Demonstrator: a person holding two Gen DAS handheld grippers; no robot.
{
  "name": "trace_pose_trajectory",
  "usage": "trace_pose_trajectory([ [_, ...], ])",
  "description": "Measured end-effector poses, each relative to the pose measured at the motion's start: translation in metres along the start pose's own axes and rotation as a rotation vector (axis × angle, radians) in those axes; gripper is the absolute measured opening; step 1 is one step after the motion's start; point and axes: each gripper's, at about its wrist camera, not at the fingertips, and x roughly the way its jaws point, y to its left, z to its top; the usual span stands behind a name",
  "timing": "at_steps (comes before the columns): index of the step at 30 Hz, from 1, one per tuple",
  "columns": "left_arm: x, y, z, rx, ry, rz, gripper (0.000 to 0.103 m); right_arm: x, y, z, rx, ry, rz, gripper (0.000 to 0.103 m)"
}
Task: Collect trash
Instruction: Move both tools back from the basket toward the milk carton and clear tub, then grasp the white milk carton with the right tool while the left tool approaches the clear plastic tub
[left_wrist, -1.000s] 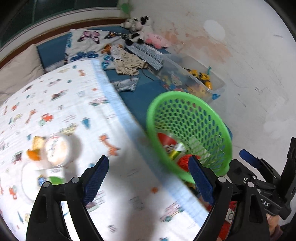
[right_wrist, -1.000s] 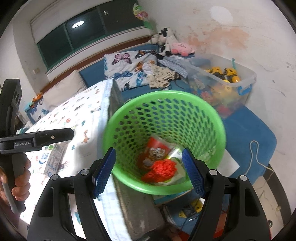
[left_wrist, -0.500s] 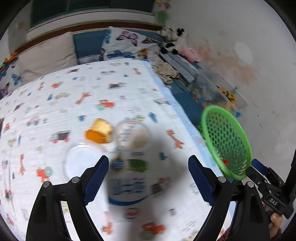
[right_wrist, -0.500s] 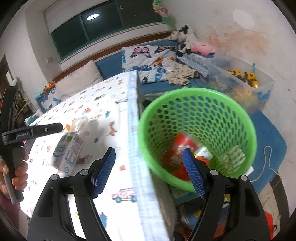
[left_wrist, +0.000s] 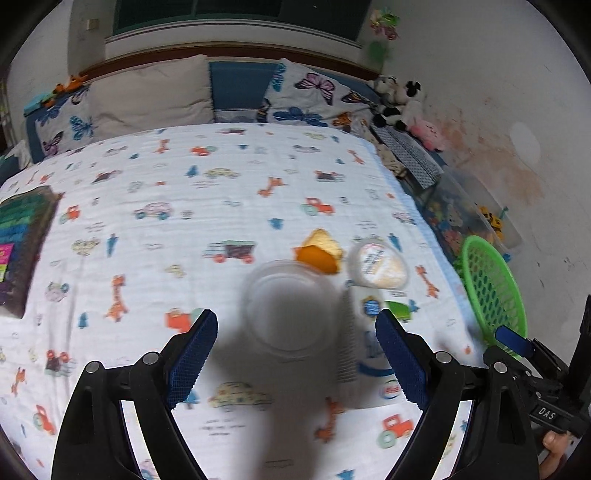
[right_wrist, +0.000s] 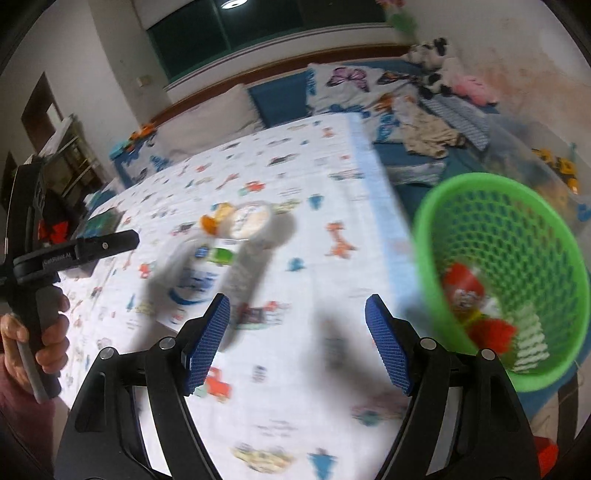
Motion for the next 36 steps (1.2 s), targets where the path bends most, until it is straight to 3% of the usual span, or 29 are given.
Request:
trace_pose_trajectory([
  [7, -0.007, 0.035, -0.007, -0.034, -0.008, 0.031, 0.084, 0.032, 0.038, 0.012, -0.023, 0.064, 0.033, 0.077],
  [18, -0.008, 0.076, -0.019, -0.055, -0.009, 0.054, 0.084, 0.076, 0.078, 0.03, -0.032, 0.146, -0.002, 0.083],
  [31, -0.001, 0.087, -0.03, -0.023, 0.011, 0.066, 0.084, 0.117, 0.074, 0.037, 0.046, 0.257, -0.073, 0.084],
  [36, 0.002, 0.083, -0.031, -0.005, 0.014, 0.062, 0.084, 0.114, 0.07, 0.036, 0.043, 0.262, -0.078, 0.073],
])
